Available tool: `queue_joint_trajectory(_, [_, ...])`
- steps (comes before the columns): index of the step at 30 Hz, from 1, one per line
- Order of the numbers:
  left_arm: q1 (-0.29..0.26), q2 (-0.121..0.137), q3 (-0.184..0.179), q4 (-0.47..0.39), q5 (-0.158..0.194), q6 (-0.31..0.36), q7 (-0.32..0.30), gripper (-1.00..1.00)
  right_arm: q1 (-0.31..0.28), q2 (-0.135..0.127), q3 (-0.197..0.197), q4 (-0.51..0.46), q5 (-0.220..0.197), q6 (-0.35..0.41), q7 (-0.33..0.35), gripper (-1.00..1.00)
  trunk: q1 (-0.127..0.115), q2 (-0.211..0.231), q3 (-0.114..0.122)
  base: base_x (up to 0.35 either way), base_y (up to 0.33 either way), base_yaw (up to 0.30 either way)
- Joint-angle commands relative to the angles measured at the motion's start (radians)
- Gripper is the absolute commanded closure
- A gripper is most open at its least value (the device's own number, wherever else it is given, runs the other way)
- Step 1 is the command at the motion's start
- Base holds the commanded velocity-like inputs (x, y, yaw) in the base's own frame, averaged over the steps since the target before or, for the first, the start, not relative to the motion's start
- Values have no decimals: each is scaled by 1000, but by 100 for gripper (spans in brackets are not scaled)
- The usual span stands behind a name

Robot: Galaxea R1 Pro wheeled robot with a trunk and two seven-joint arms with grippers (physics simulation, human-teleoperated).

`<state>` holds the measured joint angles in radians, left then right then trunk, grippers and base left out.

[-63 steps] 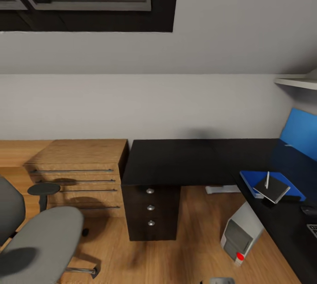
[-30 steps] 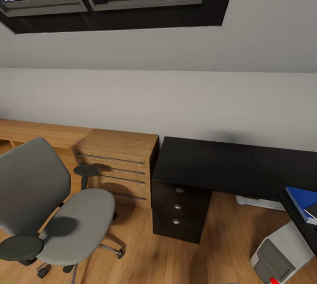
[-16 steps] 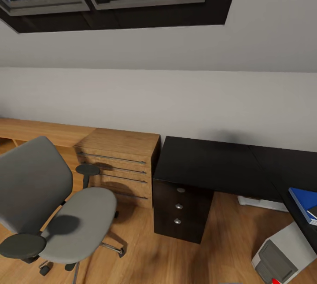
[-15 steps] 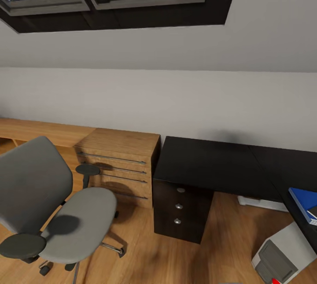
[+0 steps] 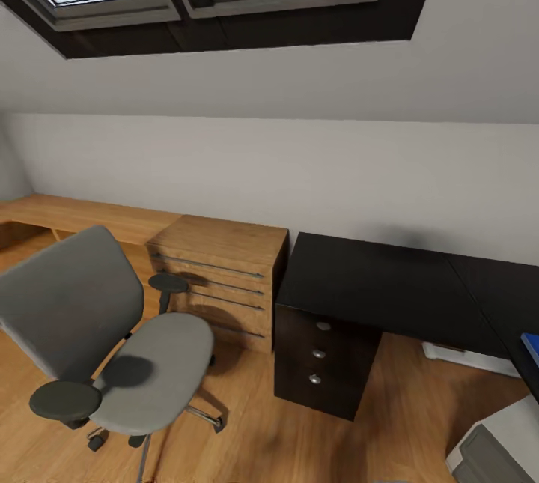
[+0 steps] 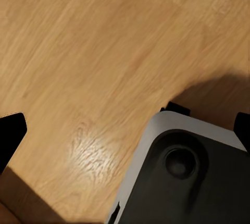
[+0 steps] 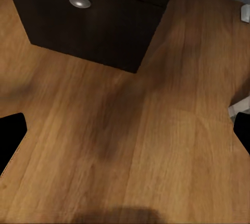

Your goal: In the bedroom, organize the workspace by keeping the computer under the desk, ensuring the monitor is on the desk, placing the keyboard on the desk next to the monitor, placing the mouse on the desk next to the keyboard, moving the folder from the swivel chair onto the desk next to the mouse, stacking the notebook on top of the folder with the pen on top of the notebook, and positioning the swivel chair next to the desk.

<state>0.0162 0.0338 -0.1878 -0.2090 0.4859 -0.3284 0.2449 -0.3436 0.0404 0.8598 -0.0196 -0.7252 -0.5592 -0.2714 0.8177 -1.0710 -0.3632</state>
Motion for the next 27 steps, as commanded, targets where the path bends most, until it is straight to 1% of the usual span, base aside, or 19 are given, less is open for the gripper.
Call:
queue_joint_trajectory(1, [1,1,-8,-3,5,-1,7,-100,2,0,9,2,-2,-6,-8,-100,0,-1,-1,0,0,274])
queue_joint_trajectory(6, [1,2,-7,-2,6,-26,7,-100,37,-4,7,28,-2,-50,-11,-100,0,-1,-1,0,0,276])
queue_joint_trajectory(7, [1,2,-7,0,6,-44,7,-100,55,-7,6,33,-1,-78,-12,-100,0,-1,-1,0,0,277])
queue_joint_trajectory(9, [1,3,-7,10,7,-64,7,-100,77,-10,6,37,-1,-111,-13,-100,0,-1,-1,0,0,277])
queue_joint_trajectory(11, [1,4,-6,52,8,-115,7,-100,124,-21,6,40,-1,-184,-13,-100,0,-1,-1,0,0,277])
queue_joint_trajectory(14, [1,3,-5,91,9,-169,7,-100,155,-31,6,41,-1,-237,-14,-100,0,-1,-1,0,0,277])
queue_joint_trajectory(15, [1,2,-5,112,10,-206,7,-100,172,-37,5,42,0,-266,-14,-100,0,-1,-1,0,0,277])
queue_joint_trajectory(16, [1,1,-5,122,10,-222,7,-100,180,-40,5,42,-1,-278,-15,-100,0,-1,-1,0,0,277])
queue_joint_trajectory(17, [1,-1,-3,159,12,-278,0,-100,217,-51,5,42,-1,-315,-20,-100,0,-1,-1,0,0,277])
queue_joint_trajectory(21, [1,-3,-3,170,12,-292,-7,-100,245,-54,6,43,-1,-330,-22,-100,0,-1,-1,0,0,277])
queue_joint_trajectory(22, [1,-3,-3,173,13,-293,-9,-100,263,-54,7,43,0,-360,-23,-100,0,-1,-1,0,0,277])
queue_joint_trajectory(25, [1,-4,-5,174,12,-289,-10,-100,281,-53,8,43,0,-415,-23,-100,0,-1,-1,0,0,277])
queue_joint_trajectory(27, [1,-12,-6,172,10,-286,-9,-100,301,-50,9,43,2,-466,-22,-100,0,-1,-1,0,0,277])
